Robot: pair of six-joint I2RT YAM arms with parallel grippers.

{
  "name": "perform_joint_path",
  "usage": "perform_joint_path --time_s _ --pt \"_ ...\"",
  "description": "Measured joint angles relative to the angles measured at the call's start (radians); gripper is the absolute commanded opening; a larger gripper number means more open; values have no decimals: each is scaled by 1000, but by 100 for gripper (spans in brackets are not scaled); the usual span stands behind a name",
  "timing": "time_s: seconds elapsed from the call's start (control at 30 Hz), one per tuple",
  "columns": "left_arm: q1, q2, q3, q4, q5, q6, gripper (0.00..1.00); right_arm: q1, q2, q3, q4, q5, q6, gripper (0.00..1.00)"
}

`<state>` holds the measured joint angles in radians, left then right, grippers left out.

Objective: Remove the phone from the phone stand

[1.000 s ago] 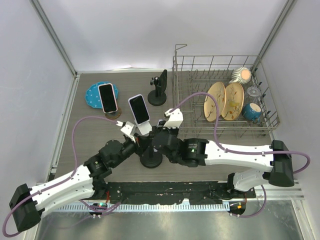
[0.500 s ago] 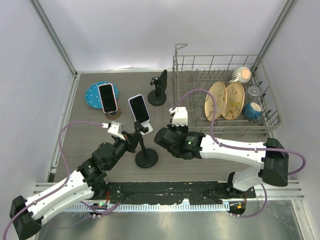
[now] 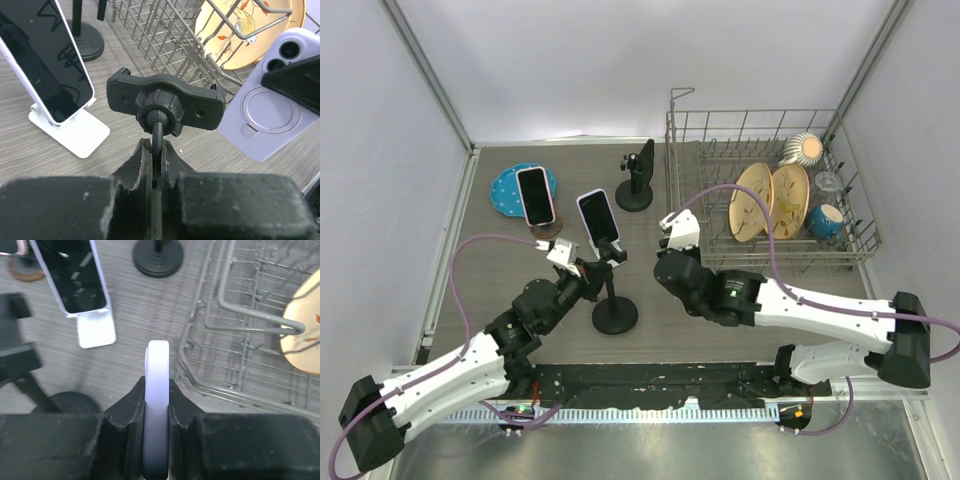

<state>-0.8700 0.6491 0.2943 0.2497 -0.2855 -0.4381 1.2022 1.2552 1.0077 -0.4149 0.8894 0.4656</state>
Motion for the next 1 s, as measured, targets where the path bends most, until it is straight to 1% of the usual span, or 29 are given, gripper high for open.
perform_joint_path --time_s 0.1,0.27,0.5,0.53,0.67,0.7,0.8,0.83,0.9,0.93,1.0 --pt "0 43 11 35 26 30 0 0 -67 -19 53 -76 -47 1" --pt "0 135 47 99 51 82 0 0 -159 -46 78 -164 -90 1" --pt "0 257 62 232 60 166 0 1 -297 -124 93 -193 -110 1" --pt "0 306 61 297 66 191 0 1 -333 -141 94 -193 -117 1" --pt "0 354 61 364 79 213 2 1 -361 -154 102 -195 -124 1" --pt "0 369 61 386 83 216 3 1 -370 -158 101 -196 -126 1" --pt "0 404 61 434 97 220 12 1 -391 -168 102 -196 -131 1" --pt "0 414 61 447 100 219 17 1 -396 -169 103 -196 -132 1" --pt "0 426 61 465 105 219 25 1 -404 -171 107 -197 -134 1" --pt "-1 428 61 471 107 218 33 1 -407 -171 109 -196 -135 1" --pt "-7 426 59 487 106 215 39 1 -413 -172 109 -196 -135 1"
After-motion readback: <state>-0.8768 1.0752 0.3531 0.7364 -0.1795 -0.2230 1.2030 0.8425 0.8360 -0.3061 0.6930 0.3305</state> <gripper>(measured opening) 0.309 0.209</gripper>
